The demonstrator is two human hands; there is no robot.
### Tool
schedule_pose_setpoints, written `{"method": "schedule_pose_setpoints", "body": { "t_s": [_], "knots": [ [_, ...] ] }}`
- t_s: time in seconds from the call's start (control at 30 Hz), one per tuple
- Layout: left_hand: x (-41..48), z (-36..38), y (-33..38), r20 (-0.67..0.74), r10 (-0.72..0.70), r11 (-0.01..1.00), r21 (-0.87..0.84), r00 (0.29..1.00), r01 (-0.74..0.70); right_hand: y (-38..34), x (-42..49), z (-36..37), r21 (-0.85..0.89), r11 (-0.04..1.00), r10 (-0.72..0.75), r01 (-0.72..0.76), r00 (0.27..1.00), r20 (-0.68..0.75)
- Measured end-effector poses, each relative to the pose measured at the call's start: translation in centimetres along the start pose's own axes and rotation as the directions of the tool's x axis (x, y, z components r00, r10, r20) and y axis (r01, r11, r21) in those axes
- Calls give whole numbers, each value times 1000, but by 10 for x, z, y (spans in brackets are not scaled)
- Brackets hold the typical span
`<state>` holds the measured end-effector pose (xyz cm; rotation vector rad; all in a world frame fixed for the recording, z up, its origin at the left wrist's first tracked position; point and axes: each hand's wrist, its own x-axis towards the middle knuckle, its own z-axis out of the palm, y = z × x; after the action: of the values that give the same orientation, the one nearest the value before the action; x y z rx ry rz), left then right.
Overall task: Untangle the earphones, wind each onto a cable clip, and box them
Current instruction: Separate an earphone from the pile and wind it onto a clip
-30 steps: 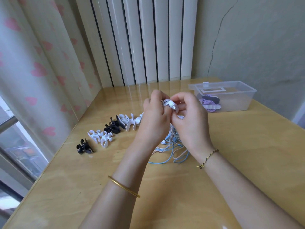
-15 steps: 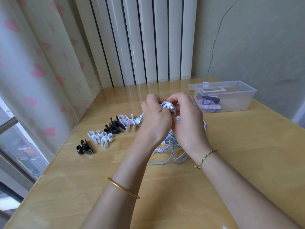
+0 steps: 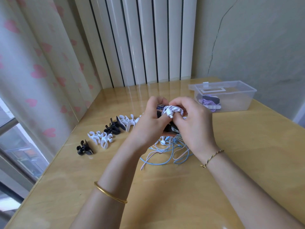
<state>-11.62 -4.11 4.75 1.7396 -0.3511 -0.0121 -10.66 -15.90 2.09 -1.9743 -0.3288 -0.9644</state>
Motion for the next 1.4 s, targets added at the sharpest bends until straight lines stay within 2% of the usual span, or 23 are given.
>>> {"method": "schedule_pose_setpoints", "body": {
  "t_s": [0.13, 0.27, 0.47, 0.67, 0.8, 0.97, 1.2, 1.3, 1.4],
  "knots": [
    [-2, 2, -1, -26, 59, 997, 41, 998, -58, -2, 1, -7, 76, 995, 58, -61, 997, 43],
    [0, 5, -4, -71, 118, 988, 108, 991, -110, -4, 2, -12, 80, 994, 63, -69, 996, 68],
    [1, 4, -5, -94, 120, 987, 116, 988, -109, -4, 3, -14, 226, 957, 160, -183, 980, 116],
    [4, 6, -7, -176, 111, 989, 118, 978, -91, -5, 2, -12, 487, 794, 290, -363, 931, 220],
    [5, 9, -10, -249, 116, 983, 165, 961, -76, 0, 6, -11, 593, 613, 387, -521, 853, 349],
    [5, 6, -13, -234, 88, 986, 161, 968, -50, 6, 7, -12, 606, 514, 405, -607, 795, 452],
    [6, -14, -10, -9, 43, 997, 59, 999, -42, 15, 10, -21, 549, 423, 378, -721, 691, 616],
    [6, -14, -7, -24, 16, 1000, 11, 1000, -16, 15, 11, -18, 547, 401, 377, -735, 676, 633],
    [8, -8, -4, -99, -20, 1000, -7, 995, 19, 13, 13, -17, 568, 350, 368, -745, 667, 648]
  ]
}}
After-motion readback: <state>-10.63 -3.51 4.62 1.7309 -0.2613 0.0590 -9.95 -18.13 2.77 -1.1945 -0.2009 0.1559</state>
